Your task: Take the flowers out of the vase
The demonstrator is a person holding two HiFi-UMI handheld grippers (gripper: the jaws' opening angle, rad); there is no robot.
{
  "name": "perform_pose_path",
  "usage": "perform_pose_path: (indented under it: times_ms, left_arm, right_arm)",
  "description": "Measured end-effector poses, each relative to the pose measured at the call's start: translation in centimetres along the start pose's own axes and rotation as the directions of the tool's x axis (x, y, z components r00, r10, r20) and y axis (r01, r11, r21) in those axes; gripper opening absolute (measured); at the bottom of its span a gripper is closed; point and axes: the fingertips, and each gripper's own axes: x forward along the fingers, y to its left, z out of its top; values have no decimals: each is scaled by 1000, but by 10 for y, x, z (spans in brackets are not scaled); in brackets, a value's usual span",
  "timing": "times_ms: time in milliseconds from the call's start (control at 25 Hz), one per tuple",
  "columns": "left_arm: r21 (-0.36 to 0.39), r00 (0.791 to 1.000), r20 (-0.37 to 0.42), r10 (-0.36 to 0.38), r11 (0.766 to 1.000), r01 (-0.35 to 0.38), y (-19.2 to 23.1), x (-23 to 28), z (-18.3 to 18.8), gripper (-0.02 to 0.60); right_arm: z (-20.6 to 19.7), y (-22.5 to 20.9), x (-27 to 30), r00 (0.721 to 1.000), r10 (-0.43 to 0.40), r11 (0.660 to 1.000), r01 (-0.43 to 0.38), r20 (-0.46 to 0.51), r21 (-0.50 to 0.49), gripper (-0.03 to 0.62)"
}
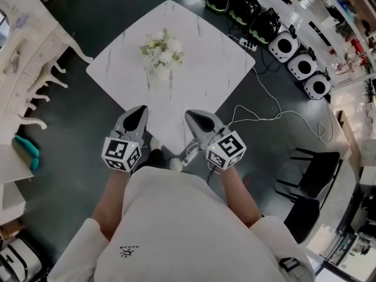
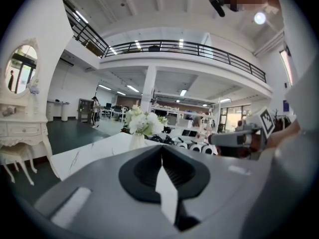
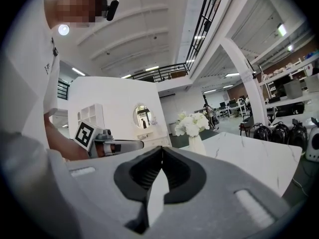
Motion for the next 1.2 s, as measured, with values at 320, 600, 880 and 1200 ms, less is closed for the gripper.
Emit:
perform_pose_path:
  times_ms: [320,600,880,1200]
  left_arm:
    - [4,998,-20,-63,998,63,28,43,1,3]
    - [28,995,-33,-93,995,94,57,76,7,78]
    - [73,983,-75,-170,982,175,74,108,5,131]
    - [83,975,-109,-196,975,206,86,121,1,158]
  right_arm:
    - [-1,-27,53,998,-50,998,50,-22,-28,0]
    - [-9,-48,86,994,-99,995,97,-55,-35,2]
    - [-20,-66,107,984,-157,987,153,-86,-46,3]
    - [-25,-89,127,976,-206,978,204,-76,-39,118]
